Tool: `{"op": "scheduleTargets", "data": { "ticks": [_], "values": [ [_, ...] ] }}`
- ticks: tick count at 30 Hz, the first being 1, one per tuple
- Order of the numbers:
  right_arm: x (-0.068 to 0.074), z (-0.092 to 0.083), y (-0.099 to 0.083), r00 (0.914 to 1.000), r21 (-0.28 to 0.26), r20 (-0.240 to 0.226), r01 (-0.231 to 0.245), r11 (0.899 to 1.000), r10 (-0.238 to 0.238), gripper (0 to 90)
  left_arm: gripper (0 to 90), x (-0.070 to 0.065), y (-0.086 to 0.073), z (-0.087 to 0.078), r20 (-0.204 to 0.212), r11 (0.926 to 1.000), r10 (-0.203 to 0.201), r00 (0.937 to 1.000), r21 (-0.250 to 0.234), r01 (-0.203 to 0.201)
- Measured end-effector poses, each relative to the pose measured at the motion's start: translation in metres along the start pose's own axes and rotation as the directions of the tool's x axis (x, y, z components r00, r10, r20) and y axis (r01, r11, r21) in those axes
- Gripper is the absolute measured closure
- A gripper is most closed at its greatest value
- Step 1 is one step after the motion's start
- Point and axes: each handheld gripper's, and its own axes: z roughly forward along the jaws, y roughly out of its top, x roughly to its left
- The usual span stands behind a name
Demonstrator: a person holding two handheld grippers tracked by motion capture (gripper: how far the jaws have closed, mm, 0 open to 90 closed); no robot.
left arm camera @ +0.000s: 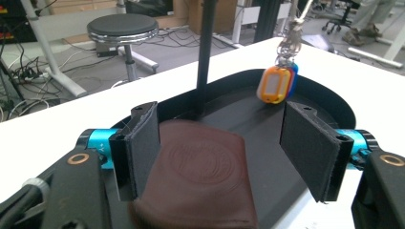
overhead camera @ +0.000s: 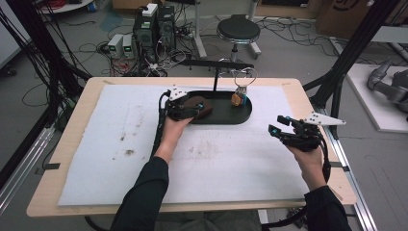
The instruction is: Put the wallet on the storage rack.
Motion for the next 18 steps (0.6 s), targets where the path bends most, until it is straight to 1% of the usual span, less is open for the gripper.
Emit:
{"op": "scheduleTargets", "data": {
  "ticks": [3,6,9,10,12,16,18],
  "values": [
    [-0.001,-0.001,0.000,1.0000,-0.004,0.002,-0.002,1.000,0.002,37.6,30.1,-0.003,0.006,-0.008,0.010,0.9998,0.022,0.9997,0.006,-0.022],
    [-0.002,-0.002,0.000,1.0000,-0.008,0.003,-0.008,1.000,0.009,37.6,30.1,-0.005,0.011,-0.019,0.011,0.9987,0.049,0.9988,0.018,-0.049],
    [-0.003,-0.003,0.000,0.9999,-0.008,0.006,-0.012,1.000,0.012,37.1,30.1,-0.005,0.014,-0.035,0.019,0.9973,0.062,0.9979,0.038,-0.062],
    [-0.003,-0.003,0.000,0.9999,-0.008,0.005,-0.013,1.000,0.013,37.0,30.1,-0.004,0.014,-0.043,0.019,0.9967,0.067,0.9976,0.046,-0.068],
    [-0.003,-0.003,0.000,0.9998,-0.009,0.007,-0.017,1.000,0.017,36.6,30.1,-0.003,0.014,-0.056,0.025,0.9961,0.070,0.9972,0.051,-0.071],
    [-0.003,-0.001,0.000,0.9998,-0.003,0.011,-0.015,1.000,0.015,35.3,29.7,0.003,0.009,-0.082,0.035,0.9962,0.049,0.9982,0.071,-0.051],
    [-0.003,0.000,0.000,0.9998,0.001,0.013,-0.012,1.000,0.012,34.3,29.2,0.007,0.005,-0.097,0.038,0.9956,0.047,0.9982,0.079,-0.050]
  ]
}}
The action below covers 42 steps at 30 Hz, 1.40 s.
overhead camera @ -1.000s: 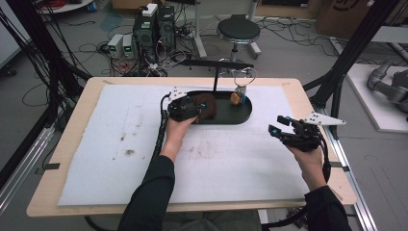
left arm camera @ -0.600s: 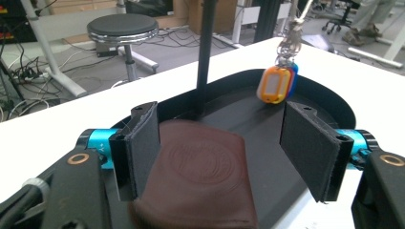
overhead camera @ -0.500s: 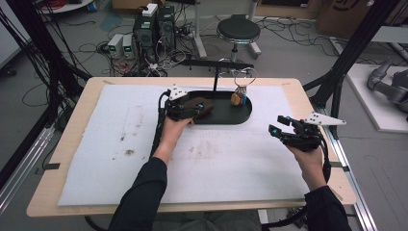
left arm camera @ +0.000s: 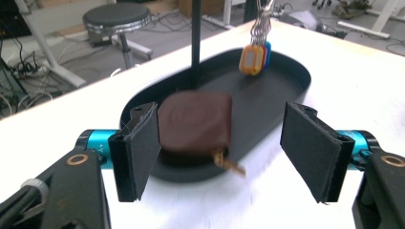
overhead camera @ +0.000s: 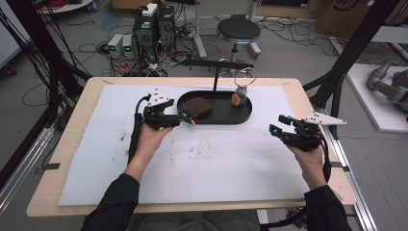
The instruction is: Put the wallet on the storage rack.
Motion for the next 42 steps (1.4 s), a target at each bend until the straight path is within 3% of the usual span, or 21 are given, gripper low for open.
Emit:
{"op": "scheduleTargets", "data": {
  "ticks": [9,20,30,42],
  "values": [
    [0.000,0.003,-0.001,0.9998,0.019,0.005,-0.019,1.000,0.019,29.5,27.5,0.017,-0.028,-0.053,-0.007,0.9991,-0.041,0.9991,-0.010,0.041],
    [-0.001,0.005,-0.003,0.9990,0.025,0.040,-0.021,0.999,0.020,22.8,23.4,0.034,-0.051,-0.094,-0.005,0.9969,-0.072,0.9974,-0.032,0.071],
    [-0.003,0.006,-0.003,0.9963,0.024,0.086,-0.013,1.000,0.011,21.7,23.3,0.046,-0.067,-0.105,-0.015,0.9936,-0.110,0.9938,-0.030,0.109],
    [-0.003,0.010,-0.003,0.9949,0.038,0.101,0.001,0.999,-0.005,21.3,22.1,0.052,-0.074,-0.107,-0.039,0.9941,-0.107,0.9936,-0.026,0.106]
  ]
}}
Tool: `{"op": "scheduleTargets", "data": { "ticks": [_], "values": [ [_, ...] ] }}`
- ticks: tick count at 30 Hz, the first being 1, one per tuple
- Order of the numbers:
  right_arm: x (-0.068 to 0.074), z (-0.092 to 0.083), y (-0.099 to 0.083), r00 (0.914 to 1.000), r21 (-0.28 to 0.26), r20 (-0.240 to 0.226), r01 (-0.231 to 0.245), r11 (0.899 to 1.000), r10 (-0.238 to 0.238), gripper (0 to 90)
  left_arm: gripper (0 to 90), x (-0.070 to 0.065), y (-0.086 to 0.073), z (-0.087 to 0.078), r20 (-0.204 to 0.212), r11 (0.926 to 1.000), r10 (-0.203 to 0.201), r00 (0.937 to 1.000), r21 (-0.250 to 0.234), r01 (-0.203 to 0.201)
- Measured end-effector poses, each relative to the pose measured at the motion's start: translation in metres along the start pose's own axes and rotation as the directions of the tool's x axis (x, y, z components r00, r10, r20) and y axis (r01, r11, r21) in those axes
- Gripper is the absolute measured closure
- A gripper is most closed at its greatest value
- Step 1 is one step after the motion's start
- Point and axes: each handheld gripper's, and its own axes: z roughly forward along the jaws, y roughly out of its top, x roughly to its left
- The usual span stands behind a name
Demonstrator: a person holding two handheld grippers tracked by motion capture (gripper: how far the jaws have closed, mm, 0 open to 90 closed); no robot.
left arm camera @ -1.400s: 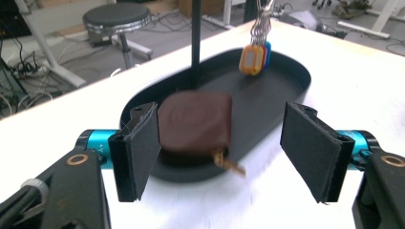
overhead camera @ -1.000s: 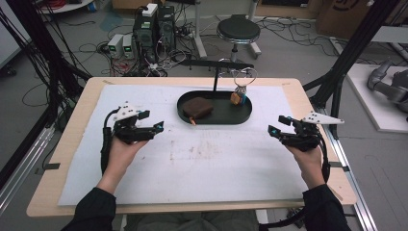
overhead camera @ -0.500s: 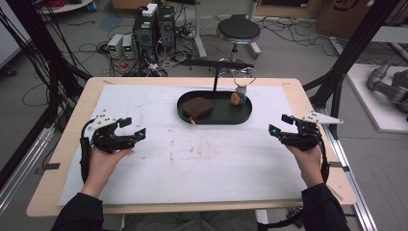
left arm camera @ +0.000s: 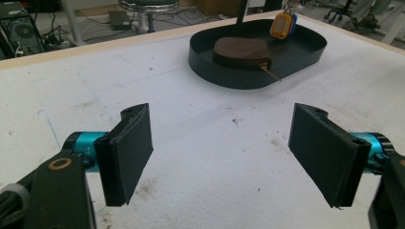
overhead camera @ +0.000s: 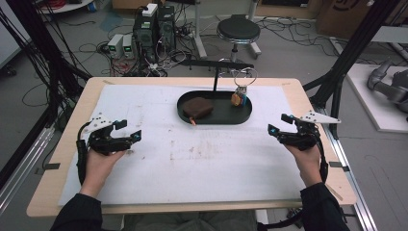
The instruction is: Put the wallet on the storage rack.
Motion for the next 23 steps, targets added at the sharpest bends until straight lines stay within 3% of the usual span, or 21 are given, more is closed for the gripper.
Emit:
{"op": "scheduleTargets", "data": {
  "ticks": [23],
  "values": [
    [-0.003,-0.006,-0.006,0.9999,0.009,0.011,-0.006,1.000,0.006,21.3,20.7,0.003,0.003,0.012,0.012,0.9999,0.001,0.9999,0.010,-0.001]
  ]
}}
